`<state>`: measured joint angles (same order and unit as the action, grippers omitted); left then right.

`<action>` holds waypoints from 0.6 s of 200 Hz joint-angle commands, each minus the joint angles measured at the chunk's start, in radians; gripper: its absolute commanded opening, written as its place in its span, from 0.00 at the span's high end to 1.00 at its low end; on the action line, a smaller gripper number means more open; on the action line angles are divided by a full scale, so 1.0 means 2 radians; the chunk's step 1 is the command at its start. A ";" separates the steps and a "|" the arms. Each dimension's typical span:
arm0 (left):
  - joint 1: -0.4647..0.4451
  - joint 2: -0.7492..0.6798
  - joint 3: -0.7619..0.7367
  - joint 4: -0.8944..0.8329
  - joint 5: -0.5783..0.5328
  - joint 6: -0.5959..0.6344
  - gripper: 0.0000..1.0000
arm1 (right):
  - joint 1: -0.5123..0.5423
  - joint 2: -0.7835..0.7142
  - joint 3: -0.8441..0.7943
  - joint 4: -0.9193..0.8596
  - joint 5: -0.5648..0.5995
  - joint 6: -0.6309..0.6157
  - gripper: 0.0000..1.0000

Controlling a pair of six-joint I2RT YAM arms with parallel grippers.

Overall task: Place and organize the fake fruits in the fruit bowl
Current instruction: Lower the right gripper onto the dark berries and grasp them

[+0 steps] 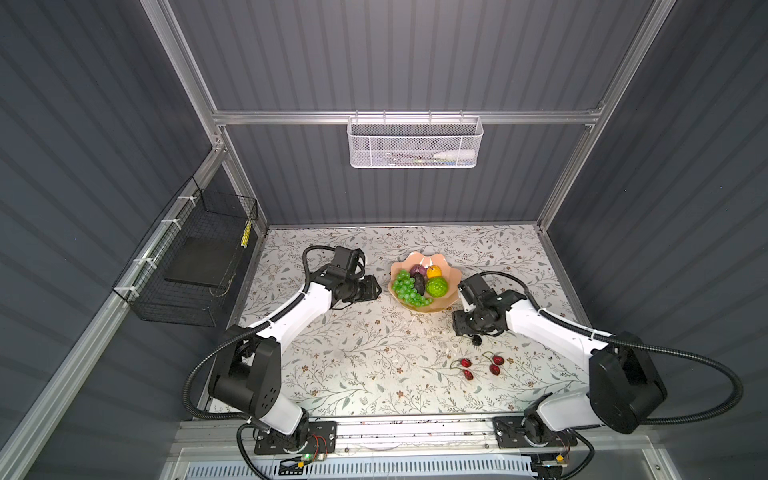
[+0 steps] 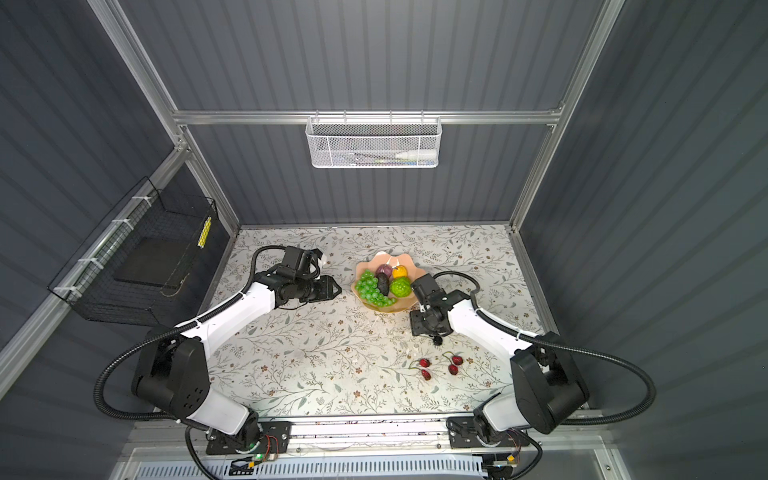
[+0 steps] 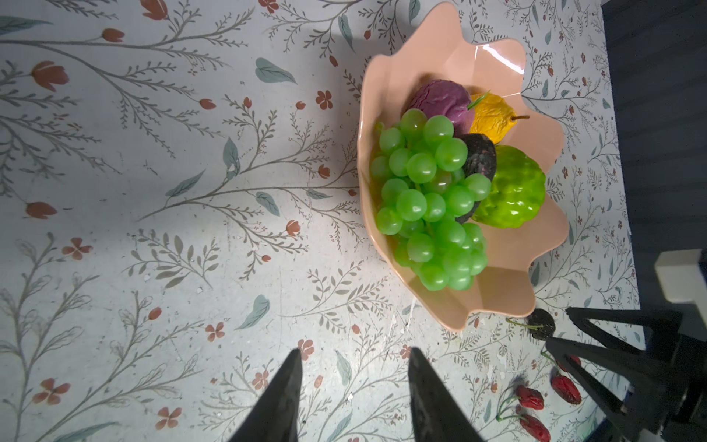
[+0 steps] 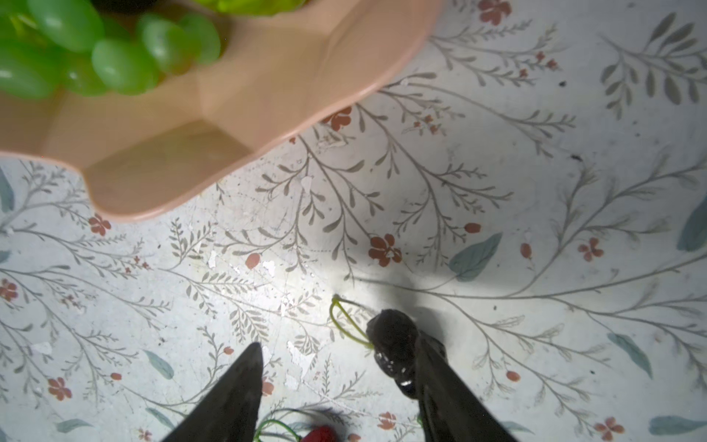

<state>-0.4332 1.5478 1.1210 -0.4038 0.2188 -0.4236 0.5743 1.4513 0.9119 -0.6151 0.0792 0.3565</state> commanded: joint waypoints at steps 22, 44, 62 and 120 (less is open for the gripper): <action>-0.003 -0.012 -0.005 -0.009 -0.009 -0.001 0.53 | 0.041 0.028 0.012 -0.062 0.065 -0.016 0.43; -0.003 -0.012 -0.007 -0.008 -0.009 0.001 0.53 | 0.045 0.047 0.013 -0.064 0.057 -0.019 0.47; -0.003 -0.015 -0.010 -0.007 -0.011 0.001 0.53 | 0.047 0.062 0.018 -0.065 0.071 -0.024 0.46; -0.003 -0.022 -0.015 -0.011 -0.019 0.002 0.52 | 0.046 0.092 0.027 -0.045 0.068 -0.037 0.47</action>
<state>-0.4332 1.5391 1.1011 -0.4065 0.1970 -0.4232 0.6640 1.6115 0.9470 -0.7040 0.1963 0.3019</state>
